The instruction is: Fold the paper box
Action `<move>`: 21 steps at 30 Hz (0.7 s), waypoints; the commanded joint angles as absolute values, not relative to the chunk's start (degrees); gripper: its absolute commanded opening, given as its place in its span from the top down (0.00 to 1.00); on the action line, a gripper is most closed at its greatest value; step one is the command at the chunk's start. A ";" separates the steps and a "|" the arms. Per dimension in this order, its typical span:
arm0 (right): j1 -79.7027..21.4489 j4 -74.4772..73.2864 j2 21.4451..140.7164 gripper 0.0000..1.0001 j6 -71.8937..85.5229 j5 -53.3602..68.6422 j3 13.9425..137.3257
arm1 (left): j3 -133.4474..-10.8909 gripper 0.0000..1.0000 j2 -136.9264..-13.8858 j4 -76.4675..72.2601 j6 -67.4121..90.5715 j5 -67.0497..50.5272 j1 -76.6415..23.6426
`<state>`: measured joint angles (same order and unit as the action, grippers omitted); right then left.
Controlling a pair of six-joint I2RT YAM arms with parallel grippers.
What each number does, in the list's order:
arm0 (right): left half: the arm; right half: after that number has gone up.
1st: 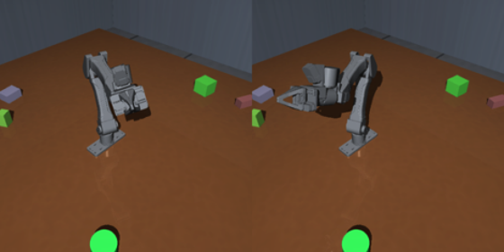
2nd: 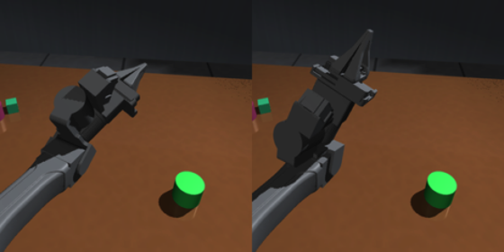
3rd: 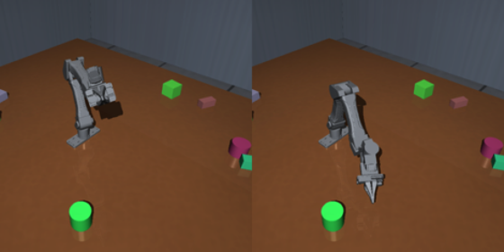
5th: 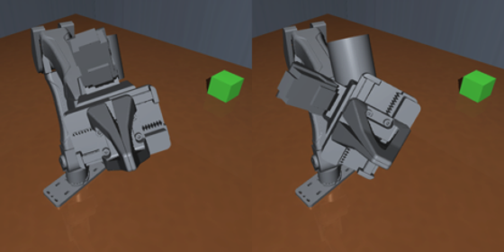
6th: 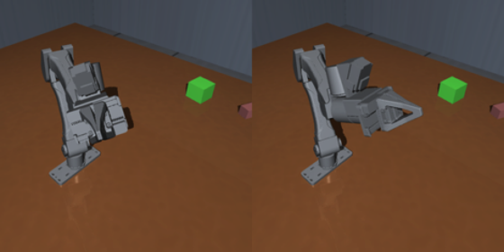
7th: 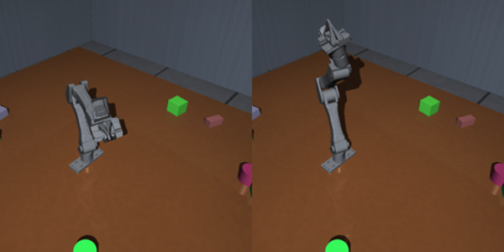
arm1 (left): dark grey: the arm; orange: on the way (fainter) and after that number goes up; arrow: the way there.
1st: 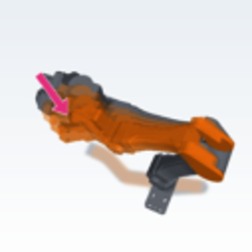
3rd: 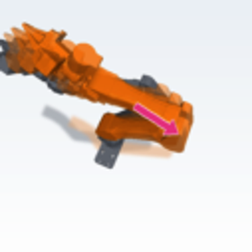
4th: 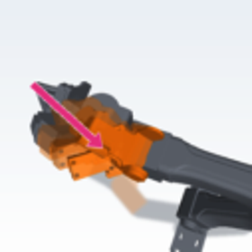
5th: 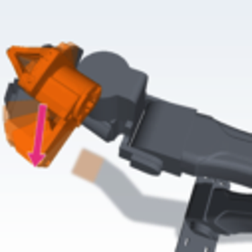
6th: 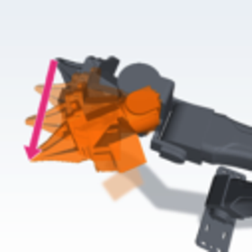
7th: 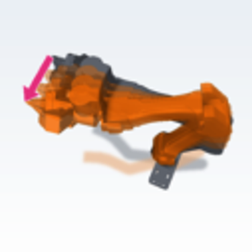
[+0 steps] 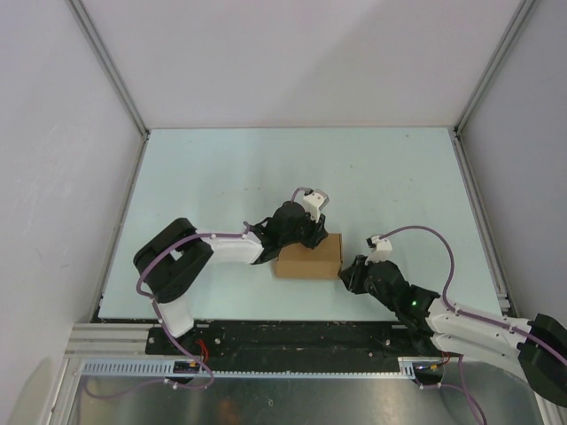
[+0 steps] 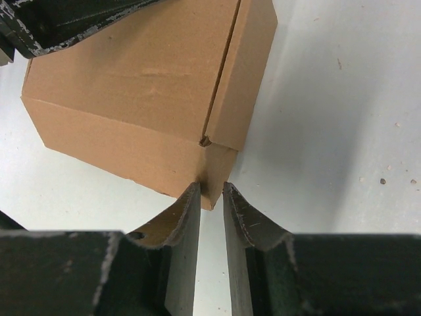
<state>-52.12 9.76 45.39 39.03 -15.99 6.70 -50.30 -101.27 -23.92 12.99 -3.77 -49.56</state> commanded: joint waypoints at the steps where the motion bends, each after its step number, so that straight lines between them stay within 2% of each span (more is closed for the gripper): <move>1: -51.77 11.51 45.70 0.75 39.38 -16.61 6.24 | -52.21 0.67 -102.04 -24.70 12.04 -5.36 -49.22; 21: -50.98 16.61 51.06 0.75 38.50 -15.91 6.33 | -52.82 0.68 -103.36 -24.61 12.39 -6.68 -49.22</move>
